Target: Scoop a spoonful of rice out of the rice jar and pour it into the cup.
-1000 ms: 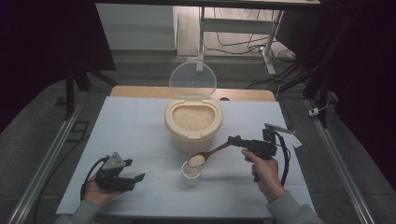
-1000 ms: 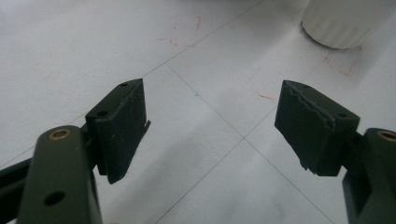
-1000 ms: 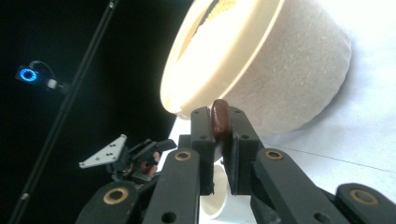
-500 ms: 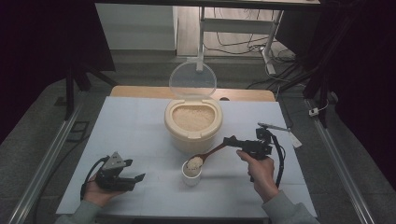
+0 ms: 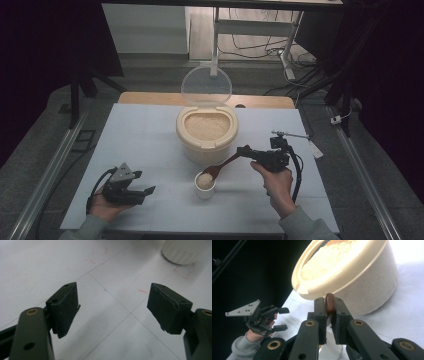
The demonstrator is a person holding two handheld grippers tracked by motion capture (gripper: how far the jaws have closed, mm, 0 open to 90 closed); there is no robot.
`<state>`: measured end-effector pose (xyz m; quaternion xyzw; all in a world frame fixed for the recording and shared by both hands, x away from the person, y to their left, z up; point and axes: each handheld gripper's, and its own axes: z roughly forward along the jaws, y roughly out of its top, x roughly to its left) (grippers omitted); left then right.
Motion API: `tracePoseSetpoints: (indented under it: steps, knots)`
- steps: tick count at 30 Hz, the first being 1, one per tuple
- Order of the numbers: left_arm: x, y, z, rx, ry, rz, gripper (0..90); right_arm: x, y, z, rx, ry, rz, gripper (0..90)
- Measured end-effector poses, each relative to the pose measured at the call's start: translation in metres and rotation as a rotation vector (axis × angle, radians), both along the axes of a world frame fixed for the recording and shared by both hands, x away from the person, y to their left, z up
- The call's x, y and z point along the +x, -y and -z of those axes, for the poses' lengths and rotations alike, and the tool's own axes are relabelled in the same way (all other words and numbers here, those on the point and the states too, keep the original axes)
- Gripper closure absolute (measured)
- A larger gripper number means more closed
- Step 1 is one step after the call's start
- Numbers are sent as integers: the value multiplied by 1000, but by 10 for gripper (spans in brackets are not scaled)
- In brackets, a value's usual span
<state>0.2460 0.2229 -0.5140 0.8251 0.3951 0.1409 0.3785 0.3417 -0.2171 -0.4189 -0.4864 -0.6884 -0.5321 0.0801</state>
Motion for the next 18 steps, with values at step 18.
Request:
tracePoseSetpoints:
  steps: [18]
  knots:
    - [0, 0, 0, 2, -1, -1, 247, -16, -3, -15, -57, 187, -57, 829]
